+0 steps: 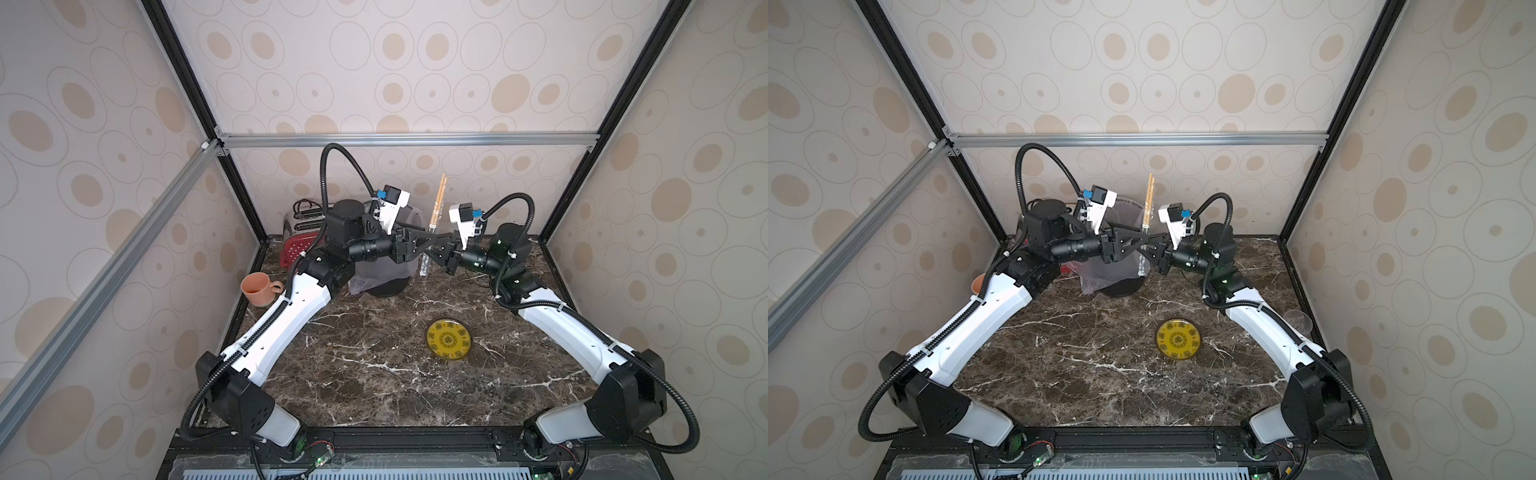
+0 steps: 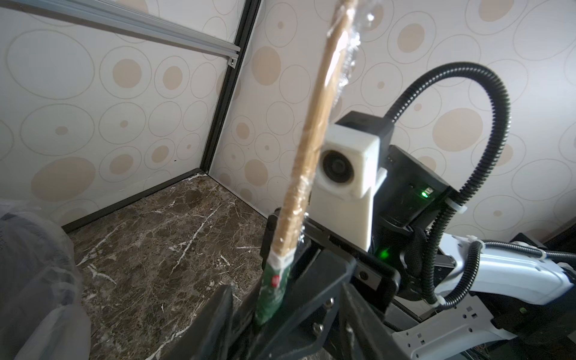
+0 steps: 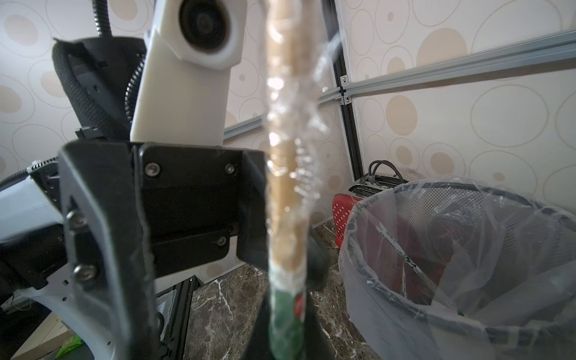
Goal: Remove the packaging of disposable chopsticks
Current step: Remove the packet bag from the disposable chopsticks.
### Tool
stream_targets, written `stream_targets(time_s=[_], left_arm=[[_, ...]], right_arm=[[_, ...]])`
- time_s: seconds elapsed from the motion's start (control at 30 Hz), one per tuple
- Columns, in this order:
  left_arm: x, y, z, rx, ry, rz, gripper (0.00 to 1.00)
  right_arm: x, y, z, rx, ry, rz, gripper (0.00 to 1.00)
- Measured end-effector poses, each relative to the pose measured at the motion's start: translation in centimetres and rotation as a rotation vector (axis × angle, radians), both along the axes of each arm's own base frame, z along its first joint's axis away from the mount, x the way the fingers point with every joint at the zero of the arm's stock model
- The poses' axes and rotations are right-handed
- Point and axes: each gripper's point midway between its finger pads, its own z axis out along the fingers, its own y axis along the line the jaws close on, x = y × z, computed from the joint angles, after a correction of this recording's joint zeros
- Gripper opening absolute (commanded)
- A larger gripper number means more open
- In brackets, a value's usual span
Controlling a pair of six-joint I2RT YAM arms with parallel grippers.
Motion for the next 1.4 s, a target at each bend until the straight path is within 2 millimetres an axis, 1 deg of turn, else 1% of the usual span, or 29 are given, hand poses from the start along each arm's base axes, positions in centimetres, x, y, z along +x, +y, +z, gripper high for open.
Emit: stream_targets(time_s=[0.13, 0.2, 0.23, 0.27, 0.33, 0.37, 0.53, 0.57, 0.6, 0.63, 0.67, 0.7, 0.77, 0.87, 0.97, 1.03, 1.07, 1.2, 1.23, 1.27, 1.33, 1.37, 1.4], left_arm=[[0.8, -0.3, 1.0, -0.007, -0.005, 0.008, 0.5], [1.1, -0.3, 1.8, -0.017, -0.015, 0.013, 0.43], [1.2, -0.3, 2.2, -0.023, -0.02, 0.014, 0.29], [1.2, -0.3, 2.6, -0.028, -0.022, 0.015, 0.18], [1.1, -0.3, 3.1, -0.033, -0.038, 0.01, 0.05], [1.2, -0.2, 3.2, -0.024, -0.07, 0.014, 0.0], [1.1, -0.3, 3.3, -0.028, -0.083, -0.005, 0.0], [1.1, -0.3, 3.2, -0.027, -0.082, -0.007, 0.0], [1.1, -0.3, 3.2, -0.027, -0.081, -0.008, 0.0], [1.1, -0.3, 3.1, -0.025, -0.077, -0.007, 0.0], [1.2, -0.2, 3.0, -0.024, -0.069, 0.0, 0.0], [1.3, -0.2, 3.0, -0.022, -0.063, 0.005, 0.0], [1.4, 0.0, 3.2, -0.021, -0.059, 0.018, 0.0], [1.3, 0.3, 4.2, -0.026, -0.069, 0.027, 0.0], [1.3, 0.7, 5.3, -0.029, -0.094, 0.043, 0.0], [1.4, 0.8, 5.5, -0.028, -0.099, 0.045, 0.0], [1.5, 0.8, 5.5, -0.028, -0.1, 0.046, 0.0], [1.6, 0.6, 5.2, -0.024, -0.094, 0.041, 0.0], [1.6, 0.6, 5.1, -0.023, -0.091, 0.039, 0.0], [1.6, 0.5, 5.0, -0.022, -0.088, 0.035, 0.0], [1.6, 0.5, 5.0, -0.021, -0.088, 0.031, 0.0], [1.6, 0.5, 5.0, -0.022, -0.091, 0.032, 0.0], [1.7, 0.5, 5.1, -0.027, -0.084, 0.038, 0.0]], right_arm=[[-0.9, 1.0, -0.4, -0.013, -0.017, 0.026, 0.0], [-1.2, 1.2, -0.6, -0.017, -0.018, 0.034, 0.0], [-1.3, 1.3, -0.8, -0.019, -0.016, 0.036, 0.0], [-1.3, 1.3, -0.9, -0.02, -0.015, 0.036, 0.0], [-1.3, 1.3, -1.1, -0.021, -0.009, 0.037, 0.0], [-1.4, 1.3, -1.2, -0.016, 0.015, 0.043, 0.0], [-1.6, 1.1, -1.0, -0.005, 0.044, 0.042, 0.0], [-1.6, 1.1, -1.0, -0.005, 0.046, 0.042, 0.04], [-1.6, 1.1, -1.1, -0.004, 0.048, 0.042, 0.16], [-1.6, 1.1, -1.1, -0.004, 0.046, 0.043, 0.37], [-1.6, 1.1, -1.2, -0.005, 0.044, 0.04, 0.47], [-1.6, 1.1, -1.4, -0.008, 0.045, 0.039, 0.51], [-1.6, 1.0, -2.2, -0.014, 0.059, 0.038, 0.54], [-1.6, 0.6, -4.0, -0.02, 0.099, 0.035, 0.54], [-1.9, 0.2, -5.8, -0.022, 0.147, 0.053, 0.49], [-2.3, 0.2, -6.1, -0.015, 0.161, 0.072, 0.44], [-2.4, 0.2, -6.1, -0.011, 0.166, 0.08, 0.4], [-2.7, 0.2, -5.5, 0.012, 0.169, 0.103, 0.4], [-2.7, 0.2, -5.3, 0.018, 0.169, 0.106, 0.36], [-2.7, 0.1, -5.1, 0.022, 0.164, 0.108, 0.3], [-2.9, 0.1, -4.7, 0.03, 0.156, 0.12, 0.07], [-3.1, 0.2, -4.5, 0.034, 0.152, 0.128, 0.01], [-3.4, 0.3, -4.2, 0.034, 0.128, 0.146, 0.0]])
